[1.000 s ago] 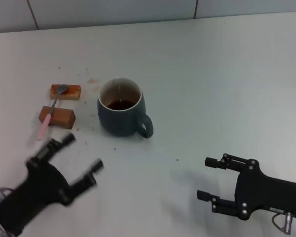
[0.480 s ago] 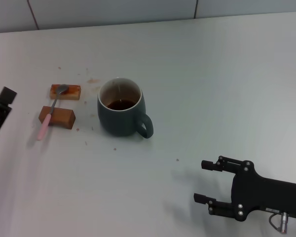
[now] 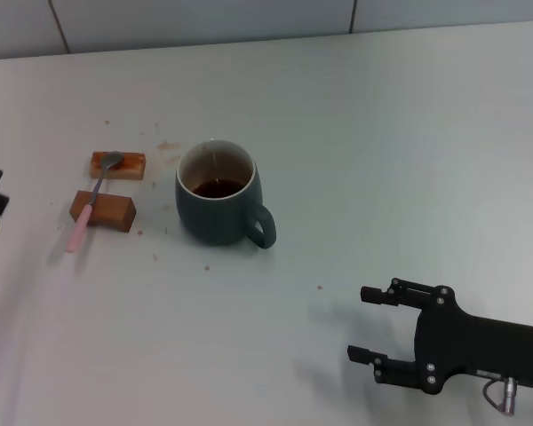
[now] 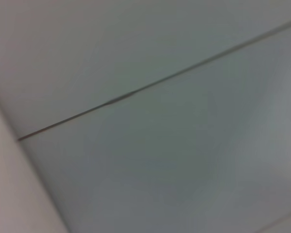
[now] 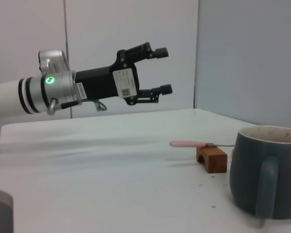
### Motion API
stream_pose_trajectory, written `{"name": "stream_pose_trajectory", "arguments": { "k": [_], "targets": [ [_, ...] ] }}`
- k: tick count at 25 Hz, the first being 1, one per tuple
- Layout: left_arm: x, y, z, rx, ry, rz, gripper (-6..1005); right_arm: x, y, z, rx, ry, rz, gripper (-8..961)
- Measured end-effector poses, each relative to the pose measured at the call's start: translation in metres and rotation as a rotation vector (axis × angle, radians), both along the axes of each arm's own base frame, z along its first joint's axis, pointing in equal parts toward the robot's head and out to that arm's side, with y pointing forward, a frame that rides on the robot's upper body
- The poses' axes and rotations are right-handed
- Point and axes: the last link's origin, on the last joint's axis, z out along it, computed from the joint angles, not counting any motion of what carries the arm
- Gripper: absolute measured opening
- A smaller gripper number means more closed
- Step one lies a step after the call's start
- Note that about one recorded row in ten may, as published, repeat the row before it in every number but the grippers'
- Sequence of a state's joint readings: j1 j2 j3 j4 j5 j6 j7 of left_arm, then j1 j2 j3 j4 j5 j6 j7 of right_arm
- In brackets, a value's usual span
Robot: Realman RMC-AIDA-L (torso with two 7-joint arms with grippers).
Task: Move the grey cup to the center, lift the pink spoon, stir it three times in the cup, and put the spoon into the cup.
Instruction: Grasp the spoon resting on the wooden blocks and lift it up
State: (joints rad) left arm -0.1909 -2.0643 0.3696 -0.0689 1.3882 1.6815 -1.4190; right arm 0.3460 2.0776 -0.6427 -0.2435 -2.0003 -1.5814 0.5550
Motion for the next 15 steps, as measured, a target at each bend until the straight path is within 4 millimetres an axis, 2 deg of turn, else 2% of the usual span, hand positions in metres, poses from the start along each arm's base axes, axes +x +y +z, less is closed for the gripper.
{"name": "stream_pose_trajectory", "arguments": {
  "k": [4,8,15],
  "targets": [
    [-0.012,-0.009,-0.008,-0.059,-0.119,0.112,842,-0.001,0.002,0.001,0.0,-0.004,0.008,717],
    [-0.016,-0.013,-0.013,-0.092,-0.173,0.156,841,-0.001,0.003,0.002,0.0,-0.012,0.017,717],
    [-0.018,-0.011,-0.019,-0.132,-0.184,0.181,841,-0.001,0.004,0.002,0.0,-0.016,0.023,717]
  ]
}}
